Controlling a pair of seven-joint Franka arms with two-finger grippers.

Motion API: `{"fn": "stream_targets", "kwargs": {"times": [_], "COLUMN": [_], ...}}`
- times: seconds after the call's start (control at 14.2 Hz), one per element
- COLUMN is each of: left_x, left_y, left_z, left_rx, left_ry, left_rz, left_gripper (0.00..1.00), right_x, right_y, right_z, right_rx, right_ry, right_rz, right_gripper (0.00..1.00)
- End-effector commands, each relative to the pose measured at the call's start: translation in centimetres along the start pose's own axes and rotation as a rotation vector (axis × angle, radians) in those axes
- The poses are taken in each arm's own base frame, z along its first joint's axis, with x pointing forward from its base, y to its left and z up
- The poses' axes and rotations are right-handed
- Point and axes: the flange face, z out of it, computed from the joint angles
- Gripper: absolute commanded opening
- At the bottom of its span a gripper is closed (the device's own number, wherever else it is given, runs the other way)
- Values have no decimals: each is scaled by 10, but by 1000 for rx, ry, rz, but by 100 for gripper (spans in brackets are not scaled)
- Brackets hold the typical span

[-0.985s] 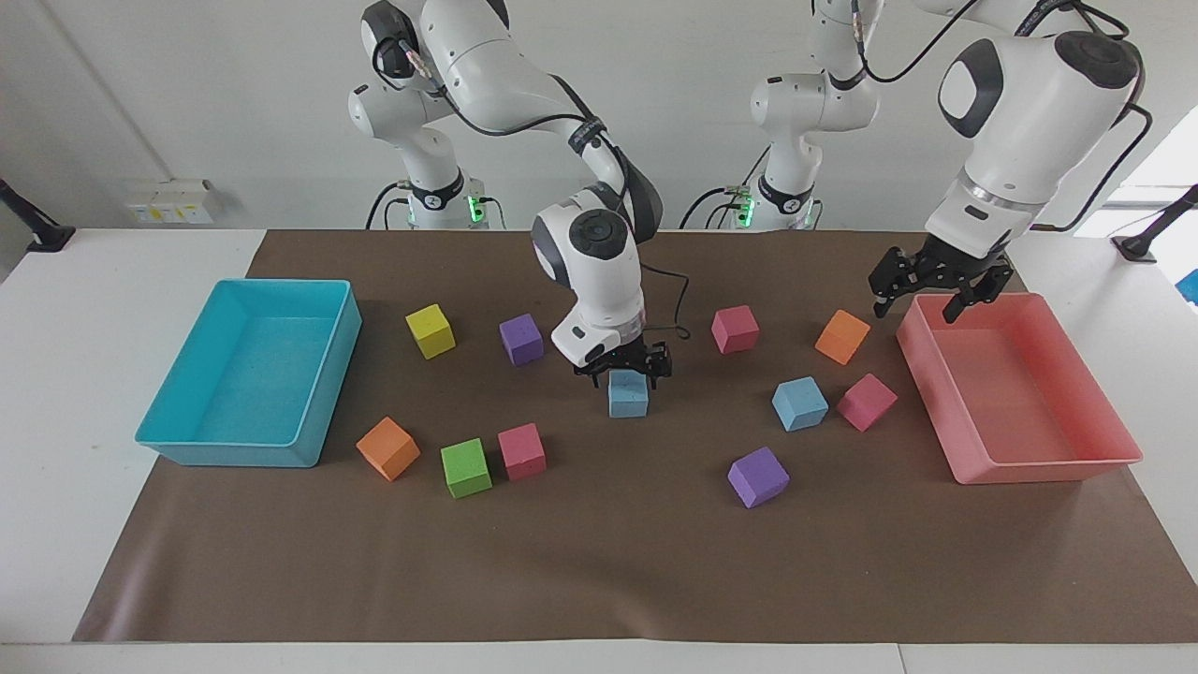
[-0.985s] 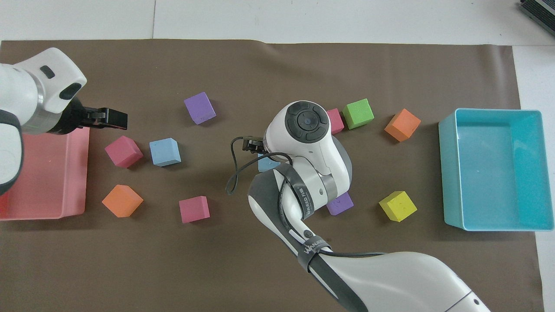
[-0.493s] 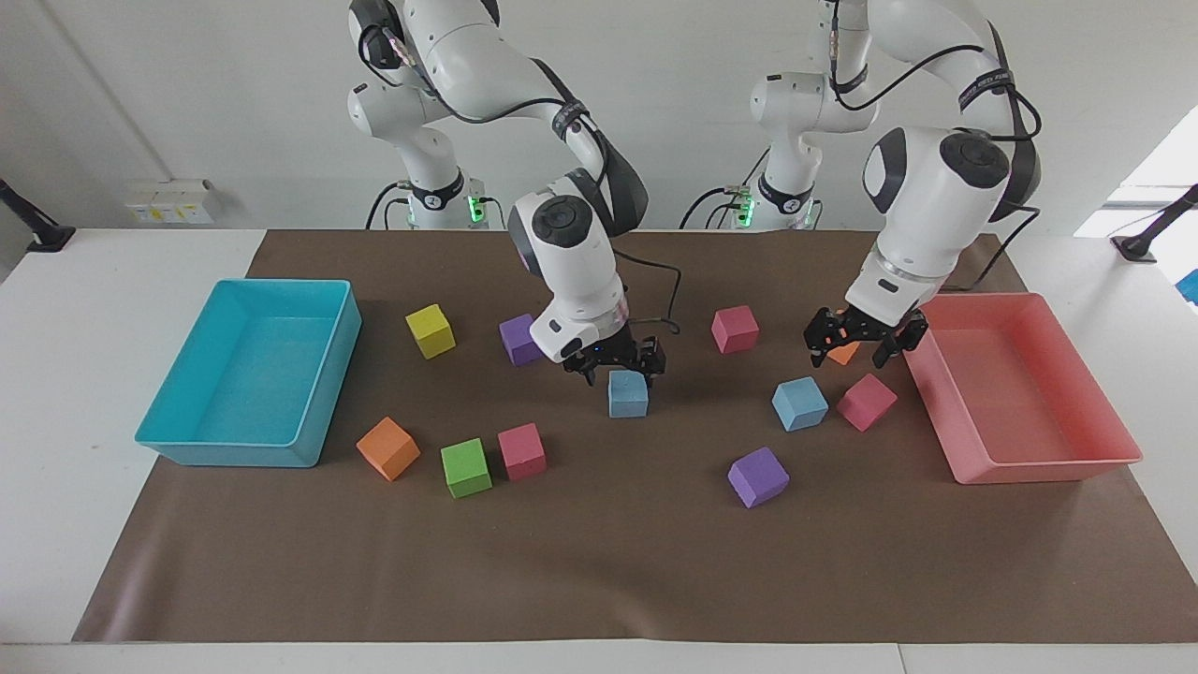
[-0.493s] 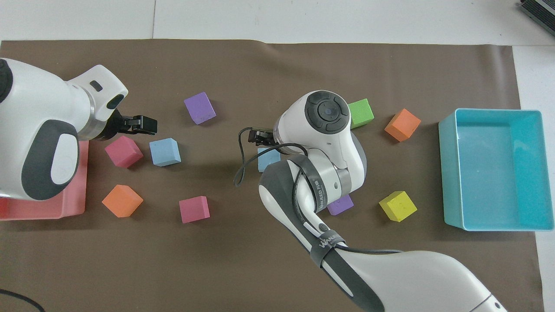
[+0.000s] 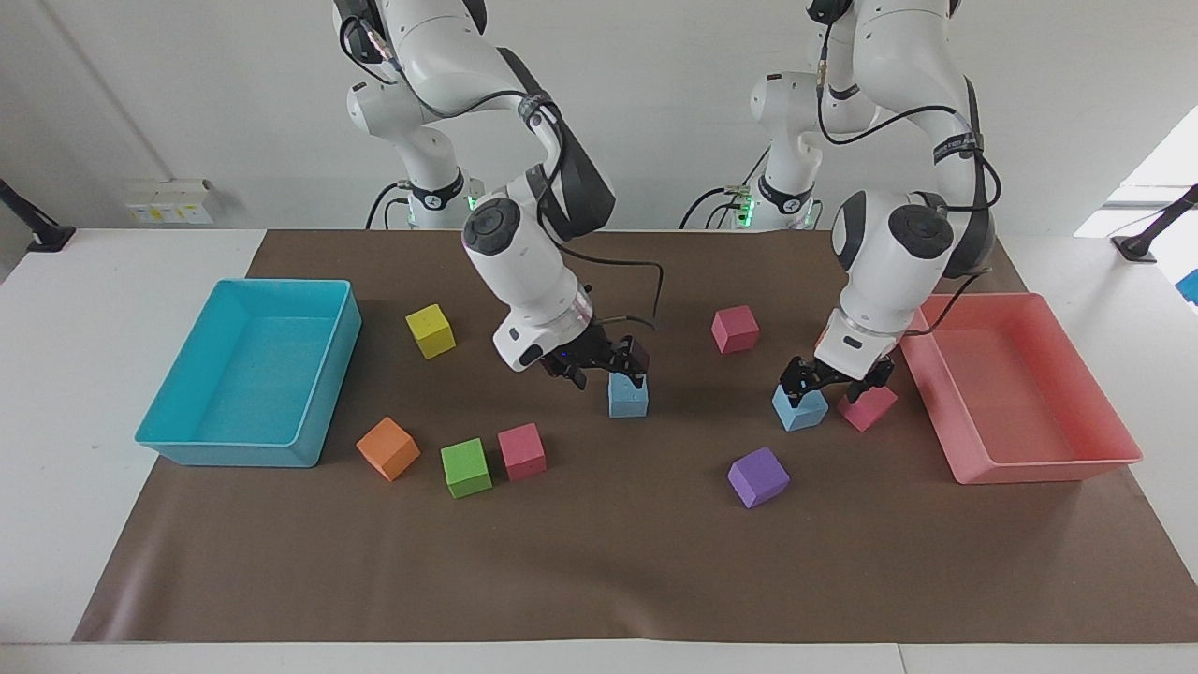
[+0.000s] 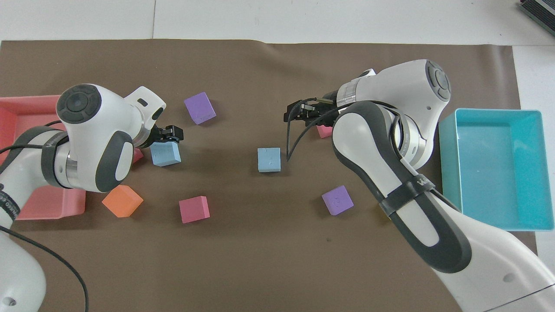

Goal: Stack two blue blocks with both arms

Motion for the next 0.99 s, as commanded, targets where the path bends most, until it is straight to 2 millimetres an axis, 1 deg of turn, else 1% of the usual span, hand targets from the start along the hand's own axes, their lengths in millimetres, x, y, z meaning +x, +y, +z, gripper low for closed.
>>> {"fn": "stream_targets", "kwargs": {"times": [0.0, 0.07, 0.14, 0.21, 0.28, 0.35, 0.42, 0.49, 0.63, 0.84, 0.91], "left_x": [-17, -20, -22, -22, -25, -26, -27, -28, -31, -34, -34], "left_y": [5, 3, 3, 3, 2, 1, 1, 1, 0, -1, -1], "left_z": [15, 18, 22, 25, 28, 29, 29, 30, 32, 34, 34], "left_rx": [10, 10, 13, 14, 17, 18, 18, 19, 21, 26, 26], "left_ry": [30, 30, 21, 17, 8, 7, 7, 2, -3, -15, -15], "left_rz": [-20, -21, -20, -21, -21, -24, -30, -36, -39, -41, -45], "left_gripper": [100, 100, 97, 94, 92, 92, 89, 82, 60, 33, 21], "right_x": [-6, -8, -9, -12, -15, -18, -21, -27, -40, -55, -61], "right_y": [18, 29, 41, 48, 53, 57, 67, 77, 88, 93, 102], "right_z": [3, 6, 6, 6, 10, 16, 23, 31, 46, 67, 74], "right_rx": [61, 59, 56, 71, 92, 94, 92, 103, 165, 237, 261], "right_ry": [1, -8, -12, -13, -18, -25, -24, -17, -3, 60, 80], "right_rz": [-18, -42, -60, -44, -20, -34, -69, -100, -101, -78, -60], "right_gripper": [30, 13, 2, 0, 0, 0, 0, 0, 0, 0, 0]}}
